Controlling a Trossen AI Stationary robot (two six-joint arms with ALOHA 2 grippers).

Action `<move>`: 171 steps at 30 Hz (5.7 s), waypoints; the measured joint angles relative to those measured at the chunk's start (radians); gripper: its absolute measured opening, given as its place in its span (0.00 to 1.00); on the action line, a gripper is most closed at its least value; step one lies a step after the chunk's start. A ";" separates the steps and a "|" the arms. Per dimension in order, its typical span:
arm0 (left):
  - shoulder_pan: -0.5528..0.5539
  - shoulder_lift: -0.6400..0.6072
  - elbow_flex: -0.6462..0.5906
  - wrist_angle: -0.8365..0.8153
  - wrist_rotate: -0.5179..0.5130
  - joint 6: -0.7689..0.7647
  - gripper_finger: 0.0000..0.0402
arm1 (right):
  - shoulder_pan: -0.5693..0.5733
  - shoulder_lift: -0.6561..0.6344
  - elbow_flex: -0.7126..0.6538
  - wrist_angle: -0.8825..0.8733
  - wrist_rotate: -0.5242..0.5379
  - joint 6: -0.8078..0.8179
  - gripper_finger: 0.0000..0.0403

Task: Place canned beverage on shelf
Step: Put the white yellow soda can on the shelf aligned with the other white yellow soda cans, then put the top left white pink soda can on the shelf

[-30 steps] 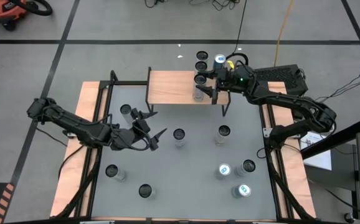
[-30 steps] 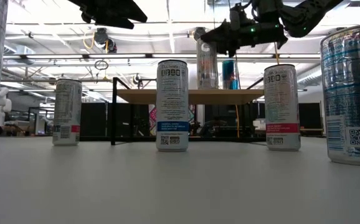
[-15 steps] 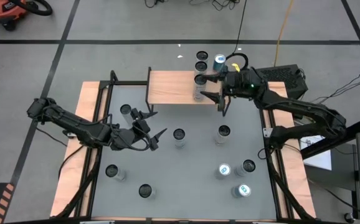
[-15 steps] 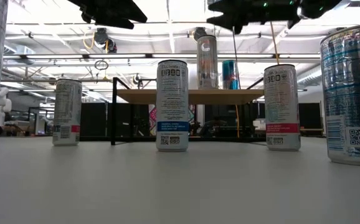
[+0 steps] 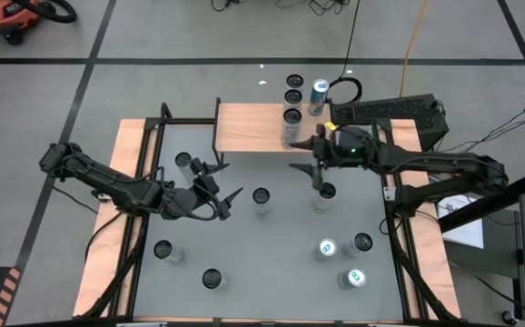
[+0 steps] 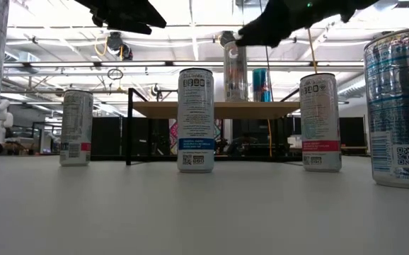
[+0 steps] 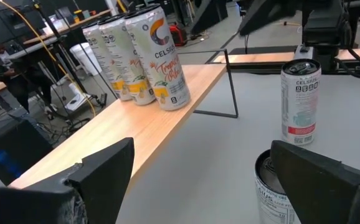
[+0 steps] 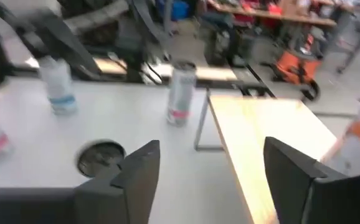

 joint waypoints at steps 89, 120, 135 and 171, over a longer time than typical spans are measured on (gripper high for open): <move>-0.007 0.000 0.000 -0.277 0.045 -0.259 0.92 | 0.340 0.097 -0.001 0.049 0.234 0.153 0.37; -0.005 -0.273 0.069 -0.983 0.157 -0.579 0.84 | 0.495 0.366 -0.001 0.552 0.305 0.164 0.37; 0.382 -0.342 0.069 -1.149 0.292 -0.458 0.83 | 0.492 0.361 -0.001 0.617 0.333 0.130 0.37; 0.715 -0.160 0.010 -1.071 0.577 -0.186 0.93 | 0.492 0.361 -0.001 0.588 0.330 0.067 0.37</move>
